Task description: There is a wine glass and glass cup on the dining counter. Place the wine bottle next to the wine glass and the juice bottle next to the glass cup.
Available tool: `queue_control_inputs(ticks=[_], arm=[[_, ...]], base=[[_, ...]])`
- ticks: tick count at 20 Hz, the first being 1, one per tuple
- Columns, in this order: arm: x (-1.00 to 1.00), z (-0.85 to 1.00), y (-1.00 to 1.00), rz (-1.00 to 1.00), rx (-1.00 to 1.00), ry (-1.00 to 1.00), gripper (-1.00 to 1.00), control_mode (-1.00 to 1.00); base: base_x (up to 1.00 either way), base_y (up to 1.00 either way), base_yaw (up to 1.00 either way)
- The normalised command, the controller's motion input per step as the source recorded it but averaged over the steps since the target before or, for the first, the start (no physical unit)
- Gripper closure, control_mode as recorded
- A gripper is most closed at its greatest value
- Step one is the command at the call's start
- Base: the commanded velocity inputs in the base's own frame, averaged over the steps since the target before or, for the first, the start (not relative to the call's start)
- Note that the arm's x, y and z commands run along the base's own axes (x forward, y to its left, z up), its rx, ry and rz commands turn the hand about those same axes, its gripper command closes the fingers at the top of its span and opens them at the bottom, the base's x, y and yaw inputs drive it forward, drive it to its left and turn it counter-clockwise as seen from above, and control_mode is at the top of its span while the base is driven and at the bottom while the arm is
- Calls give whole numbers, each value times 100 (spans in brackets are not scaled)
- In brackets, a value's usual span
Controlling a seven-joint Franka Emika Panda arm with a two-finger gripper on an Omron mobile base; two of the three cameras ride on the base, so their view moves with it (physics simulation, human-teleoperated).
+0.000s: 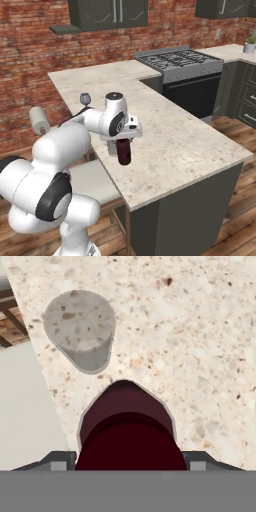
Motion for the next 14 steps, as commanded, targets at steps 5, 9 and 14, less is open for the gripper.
queue_control_inputs(ticks=[5, 9, 14], arm=[[0, -33, 0, 8, 0, 0, 100, -100], [4, -36, 7, 6, 0, 1, -100, -100], [12, -37, 16, 4, 0, 3, -100, -100]], base=[[0, 0, 0], [0, 0, 0], [0, 0, 0]])
